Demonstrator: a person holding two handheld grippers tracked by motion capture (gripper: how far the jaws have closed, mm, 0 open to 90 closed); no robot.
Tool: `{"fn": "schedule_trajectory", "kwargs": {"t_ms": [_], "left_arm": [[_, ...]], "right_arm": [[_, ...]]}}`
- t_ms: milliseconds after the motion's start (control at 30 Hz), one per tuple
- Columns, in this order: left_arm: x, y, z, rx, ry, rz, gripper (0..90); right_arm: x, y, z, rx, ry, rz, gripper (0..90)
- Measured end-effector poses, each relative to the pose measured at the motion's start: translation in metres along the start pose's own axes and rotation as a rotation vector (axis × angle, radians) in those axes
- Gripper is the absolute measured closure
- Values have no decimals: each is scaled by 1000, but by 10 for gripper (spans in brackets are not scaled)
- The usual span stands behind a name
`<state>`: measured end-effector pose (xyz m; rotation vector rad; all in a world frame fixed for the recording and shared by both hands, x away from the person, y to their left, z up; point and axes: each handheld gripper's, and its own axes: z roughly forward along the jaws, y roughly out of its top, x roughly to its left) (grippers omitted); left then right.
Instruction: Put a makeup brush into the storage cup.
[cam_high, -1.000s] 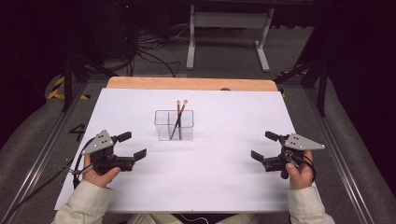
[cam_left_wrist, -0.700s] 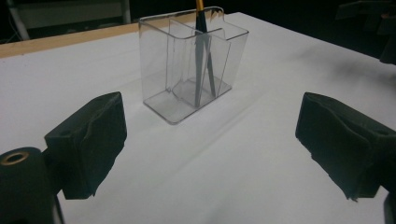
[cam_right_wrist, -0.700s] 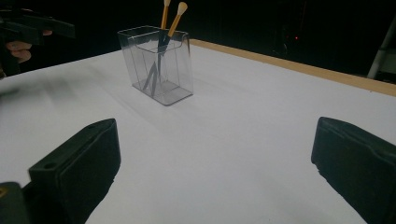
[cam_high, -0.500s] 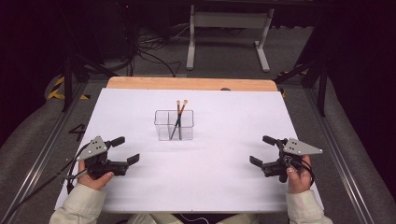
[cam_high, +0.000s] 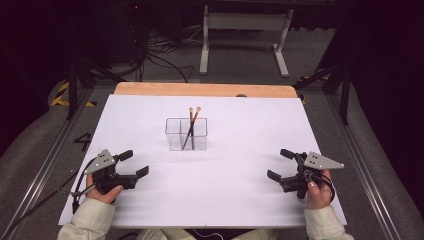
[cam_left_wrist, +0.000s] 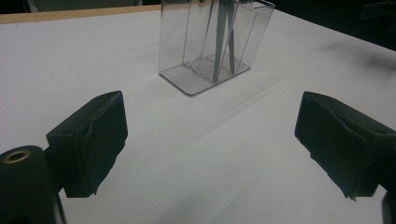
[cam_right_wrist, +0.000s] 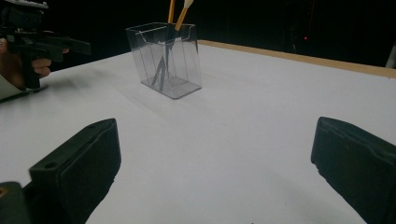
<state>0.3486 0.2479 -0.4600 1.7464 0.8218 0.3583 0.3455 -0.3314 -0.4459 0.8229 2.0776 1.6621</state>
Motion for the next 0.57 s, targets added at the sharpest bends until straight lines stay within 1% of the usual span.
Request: {"fn": "schedule_trajectory", "kwargs": {"t_ms": [67,100,233,333,400,567], "left_arm": [[-1,-1,1,5,5,0,103],[0,-1,1,4,0,-3,103],[0,-3,2,13,2,-6,104],[0,-2,2,17,3,-2,104],[0,-2,3,16,2,4,104],[1,-2,2,11,8,1,104]], "right_arm": [[0,-2,2,9,-3,2,20],[0,-2,2,9,-4,2,20],[0,-4,3,16,0,6,20],[0,-5,4,18,0,8,20],[0,-5,4,19,-1,9,20],[0,-4,3,22,-4,11,20]]}}
